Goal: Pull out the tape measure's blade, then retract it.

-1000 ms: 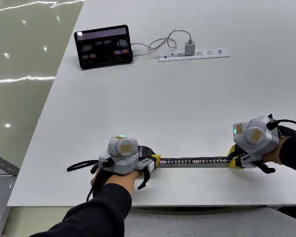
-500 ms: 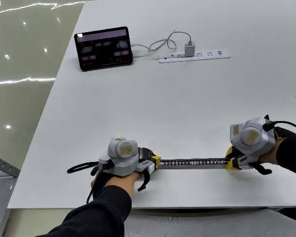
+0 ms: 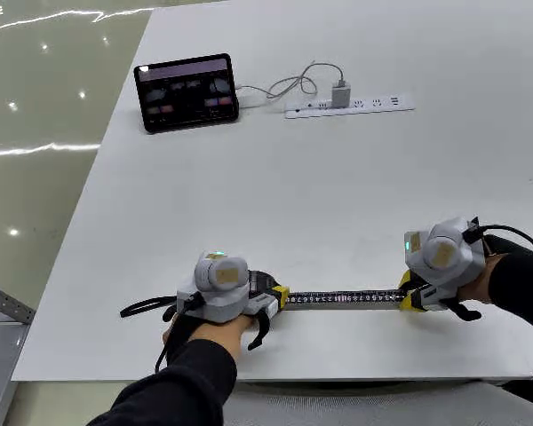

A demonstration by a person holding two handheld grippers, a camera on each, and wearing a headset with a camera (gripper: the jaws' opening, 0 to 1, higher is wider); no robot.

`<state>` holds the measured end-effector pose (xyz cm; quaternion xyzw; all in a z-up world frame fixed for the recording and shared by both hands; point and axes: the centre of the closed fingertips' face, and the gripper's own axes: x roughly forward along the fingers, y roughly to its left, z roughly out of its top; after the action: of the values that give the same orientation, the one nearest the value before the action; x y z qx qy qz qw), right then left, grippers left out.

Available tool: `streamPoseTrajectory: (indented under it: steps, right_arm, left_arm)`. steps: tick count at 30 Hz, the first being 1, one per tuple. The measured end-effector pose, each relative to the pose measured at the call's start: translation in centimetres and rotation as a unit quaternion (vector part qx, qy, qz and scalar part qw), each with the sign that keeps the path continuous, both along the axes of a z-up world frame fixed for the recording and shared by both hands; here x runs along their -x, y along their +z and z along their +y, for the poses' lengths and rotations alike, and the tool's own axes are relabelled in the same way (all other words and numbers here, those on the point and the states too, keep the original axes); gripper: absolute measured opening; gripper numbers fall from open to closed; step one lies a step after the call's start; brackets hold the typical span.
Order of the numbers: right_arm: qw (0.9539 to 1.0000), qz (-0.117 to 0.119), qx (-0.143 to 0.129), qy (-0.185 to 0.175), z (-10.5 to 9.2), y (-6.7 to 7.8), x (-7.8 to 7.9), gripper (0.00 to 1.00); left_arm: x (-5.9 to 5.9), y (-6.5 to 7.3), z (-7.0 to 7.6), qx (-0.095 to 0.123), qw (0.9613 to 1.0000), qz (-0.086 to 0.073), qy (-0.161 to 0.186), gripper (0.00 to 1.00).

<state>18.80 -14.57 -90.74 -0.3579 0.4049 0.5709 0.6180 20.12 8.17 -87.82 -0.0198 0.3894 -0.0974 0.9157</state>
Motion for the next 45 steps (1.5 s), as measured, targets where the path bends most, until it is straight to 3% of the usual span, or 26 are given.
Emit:
streamPoseTrajectory:
  steps: [45]
  right_arm:
    - [1.0000, 0.001, -0.008, 0.006, 2.2, 0.0, 0.1, 0.11]
  left_arm:
    - [0.0, 0.0, 0.0, 0.001, 1.0000, 0.000, 0.001, 0.61]
